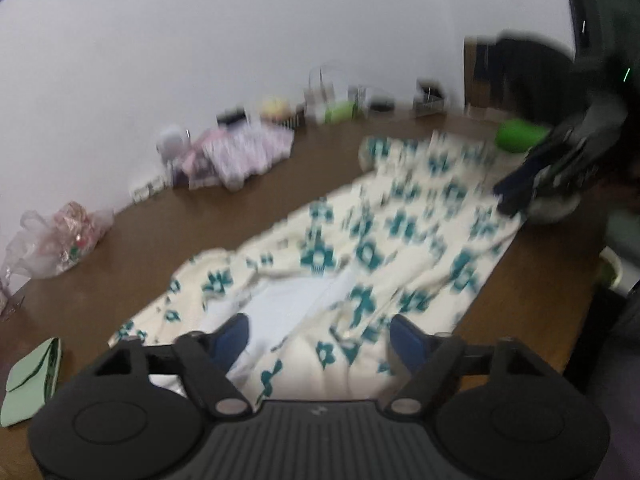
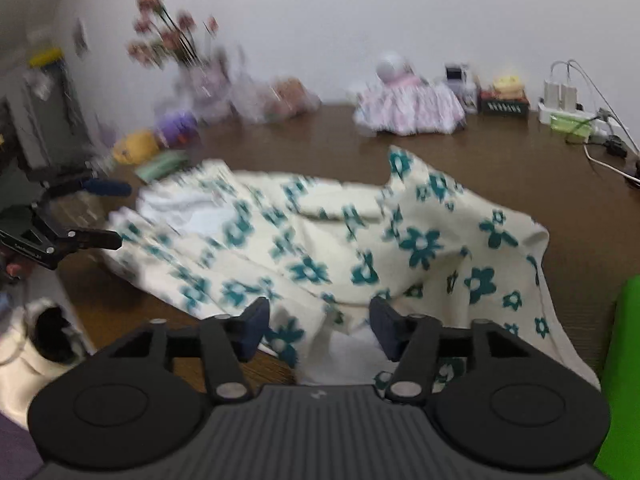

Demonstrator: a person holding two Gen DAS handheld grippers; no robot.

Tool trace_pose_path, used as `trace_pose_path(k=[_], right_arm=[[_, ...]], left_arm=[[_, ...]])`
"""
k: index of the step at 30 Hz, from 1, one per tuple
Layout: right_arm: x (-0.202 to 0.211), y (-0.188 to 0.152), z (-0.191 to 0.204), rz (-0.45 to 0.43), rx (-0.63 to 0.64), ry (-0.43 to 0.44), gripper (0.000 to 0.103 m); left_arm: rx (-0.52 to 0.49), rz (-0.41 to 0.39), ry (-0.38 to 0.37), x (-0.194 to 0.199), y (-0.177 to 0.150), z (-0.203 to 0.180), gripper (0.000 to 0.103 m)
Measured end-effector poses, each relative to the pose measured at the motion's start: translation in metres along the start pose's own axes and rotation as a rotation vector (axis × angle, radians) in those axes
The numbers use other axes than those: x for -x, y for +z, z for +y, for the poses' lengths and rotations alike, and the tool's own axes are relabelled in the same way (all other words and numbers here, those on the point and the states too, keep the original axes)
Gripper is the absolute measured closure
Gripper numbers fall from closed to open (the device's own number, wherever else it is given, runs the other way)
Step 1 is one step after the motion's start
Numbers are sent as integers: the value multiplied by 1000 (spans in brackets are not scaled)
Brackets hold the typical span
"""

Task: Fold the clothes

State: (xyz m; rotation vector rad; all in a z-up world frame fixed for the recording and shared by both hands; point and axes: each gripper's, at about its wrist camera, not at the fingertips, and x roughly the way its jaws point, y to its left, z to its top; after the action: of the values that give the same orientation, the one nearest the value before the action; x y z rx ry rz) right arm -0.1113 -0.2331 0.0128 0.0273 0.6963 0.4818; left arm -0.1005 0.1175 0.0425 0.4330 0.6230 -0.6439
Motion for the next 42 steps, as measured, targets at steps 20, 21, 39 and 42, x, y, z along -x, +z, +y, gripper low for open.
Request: trace_pose_path(k=[20, 21, 39, 42], right_arm=[[16, -19, 17, 47, 91, 60, 59], [16, -19, 14, 55, 74, 69, 83], [37, -24, -17, 104, -68, 158, 77], [31, -25, -11, 124, -28, 93, 98]], left_arm=[[128, -75, -120, 34, -34, -30, 57], [122, -60, -127, 31, -34, -30, 97], [148, 13, -243, 14, -21, -35, 82], [123, 22, -239, 16, -32, -34, 87]])
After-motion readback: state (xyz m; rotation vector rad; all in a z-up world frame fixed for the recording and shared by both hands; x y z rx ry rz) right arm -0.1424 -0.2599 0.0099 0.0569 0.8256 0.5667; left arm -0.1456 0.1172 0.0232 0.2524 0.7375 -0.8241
